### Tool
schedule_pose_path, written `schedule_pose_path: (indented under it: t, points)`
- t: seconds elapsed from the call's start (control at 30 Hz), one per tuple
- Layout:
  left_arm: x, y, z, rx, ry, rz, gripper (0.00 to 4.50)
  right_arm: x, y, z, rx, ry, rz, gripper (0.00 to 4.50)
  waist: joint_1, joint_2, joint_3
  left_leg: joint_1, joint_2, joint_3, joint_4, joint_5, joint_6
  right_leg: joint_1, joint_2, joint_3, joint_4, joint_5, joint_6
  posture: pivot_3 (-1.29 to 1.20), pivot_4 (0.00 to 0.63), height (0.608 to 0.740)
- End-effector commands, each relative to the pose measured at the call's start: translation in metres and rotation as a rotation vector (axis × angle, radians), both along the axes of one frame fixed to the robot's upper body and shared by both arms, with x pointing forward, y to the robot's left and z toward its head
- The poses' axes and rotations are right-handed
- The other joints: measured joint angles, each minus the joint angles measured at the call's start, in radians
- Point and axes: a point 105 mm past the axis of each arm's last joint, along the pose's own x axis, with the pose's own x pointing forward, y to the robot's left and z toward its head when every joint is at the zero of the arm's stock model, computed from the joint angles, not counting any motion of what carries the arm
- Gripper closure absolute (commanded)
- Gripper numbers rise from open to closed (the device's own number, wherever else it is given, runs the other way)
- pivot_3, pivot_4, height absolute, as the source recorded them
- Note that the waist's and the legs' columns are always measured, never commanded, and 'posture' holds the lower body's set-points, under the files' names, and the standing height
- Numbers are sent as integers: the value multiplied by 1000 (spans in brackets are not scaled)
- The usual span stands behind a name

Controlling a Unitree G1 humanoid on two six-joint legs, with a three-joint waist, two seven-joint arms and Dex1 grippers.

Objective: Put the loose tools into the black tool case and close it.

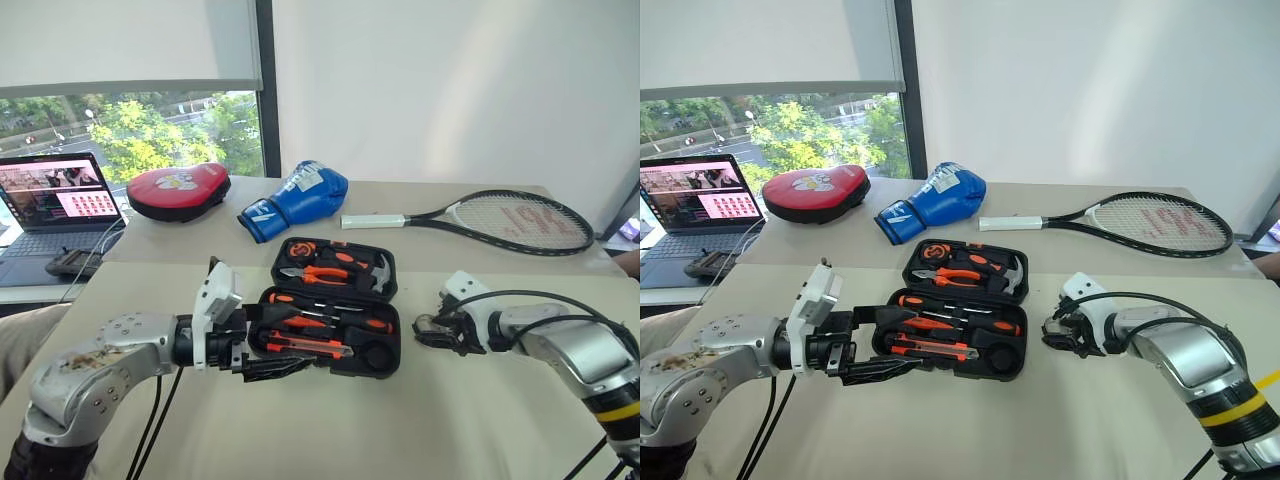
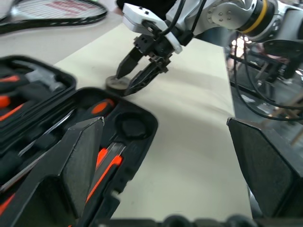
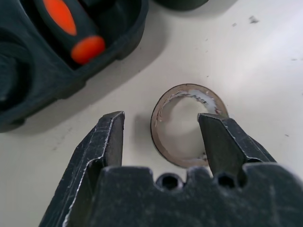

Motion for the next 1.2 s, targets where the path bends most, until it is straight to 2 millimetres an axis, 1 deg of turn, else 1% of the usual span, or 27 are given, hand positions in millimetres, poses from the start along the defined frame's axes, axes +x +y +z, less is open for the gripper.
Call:
schedule_pose_path:
  t: [0.03,0.07,0.13,0.17,0.23,0.27,0.3,0.33,0.37,0.43,0.53,0.63,0.8,0.93,1.0,1.03,1.1,1.17,1.2]
  points:
    - [-5,0,10,-10,-50,2,0,6,2,10,0,-38,44,2936,0,0,0,0,0,0,0,0,0,0,0,0,0,0,0,0,150,740]
    - [-4,1,9,-9,-48,9,0,7,4,13,3,-47,60,3342,-1,0,0,0,0,0,0,0,0,0,0,0,0,0,0,0,150,740]
    - [-4,3,7,-8,-40,23,0,5,11,25,31,-74,103,3966,-2,0,0,0,0,0,0,0,0,0,0,0,0,0,0,0,150,740]
    - [-4,3,6,-7,-38,26,0,2,14,31,58,-78,119,4391,-2,0,0,1,0,0,0,0,0,0,0,0,0,0,0,0,150,740]
    - [-4,4,3,-1,-45,42,0,-11,19,46,117,-65,155,4455,-2,3,2,1,1,0,0,0,-1,-1,0,0,1,0,0,0,150,740]
    - [-3,7,0,9,-67,65,0,-23,28,57,156,-47,196,4455,-2,4,2,0,1,0,-1,0,-1,-1,0,0,1,0,0,0,150,740]
    - [-2,9,-2,18,-83,81,0,-32,33,64,177,-34,227,4455,-2,5,3,0,1,0,-1,0,-1,-1,0,1,1,0,0,0,150,740]
    - [-6,11,-5,21,-60,59,0,-45,45,67,180,-11,287,4455,-2,5,4,0,1,0,-1,0,-1,-1,0,1,1,0,0,0,150,740]
    - [-9,13,-6,18,-39,43,0,-53,54,67,176,5,331,4455,-2,5,4,0,1,0,-2,0,-1,-1,-1,1,0,0,0,0,150,740]
    - [-11,15,-6,10,-16,25,0,-59,67,65,164,17,362,4455,-3,4,4,0,3,-2,-2,-1,-2,-2,-1,1,0,0,-1,0,150,740]
    - [-9,19,-6,25,-19,21,0,-56,85,50,137,38,376,4455,-4,4,4,1,3,-2,-1,-2,-3,-2,-2,3,1,0,-2,0,150,740]
    - [-9,19,-4,32,-28,11,0,-52,91,31,92,71,371,4455,-1,5,5,1,2,-2,-1,-2,-3,-2,-1,2,2,-1,-5,0,150,740]
    - [-14,20,-1,37,-23,-5,0,-52,100,16,57,116,392,4455,-3,5,5,-1,1,-1,-1,-1,-4,-4,-1,0,2,0,-3,0,150,740]
    - [-15,24,-1,43,-20,9,0,-55,101,3,5,155,440,4455,-4,5,5,-1,1,-1,-2,-1,-4,-5,0,0,1,0,-2,0,150,740]
    - [-16,25,-1,45,-19,14,0,-57,99,0,-10,166,459,3711,-4,5,5,-1,1,-1,-2,-1,-4,-5,1,-1,2,0,-3,0,150,740]
    - [-16,26,-1,45,-18,17,0,-57,98,-2,-18,168,465,3467,-4,5,5,-1,1,-1,-2,-1,-4,-5,1,-1,2,0,-3,0,150,740]
    - [-15,27,-2,46,-18,31,0,-57,97,-1,-17,162,468,2804,-4,5,5,0,1,-1,-2,-1,-4,-4,1,-2,2,0,-3,0,150,740]
    - [-13,29,-3,39,-13,57,0,-56,97,10,30,137,465,2216,-1,5,5,0,1,-1,-2,-1,-4,-3,1,-2,2,0,-2,0,150,740]
    - [-11,30,-3,31,-7,74,0,-57,99,18,70,127,464,2216,0,4,5,0,1,-2,-2,-1,-4,-3,1,-3,1,0,-2,0,150,740]
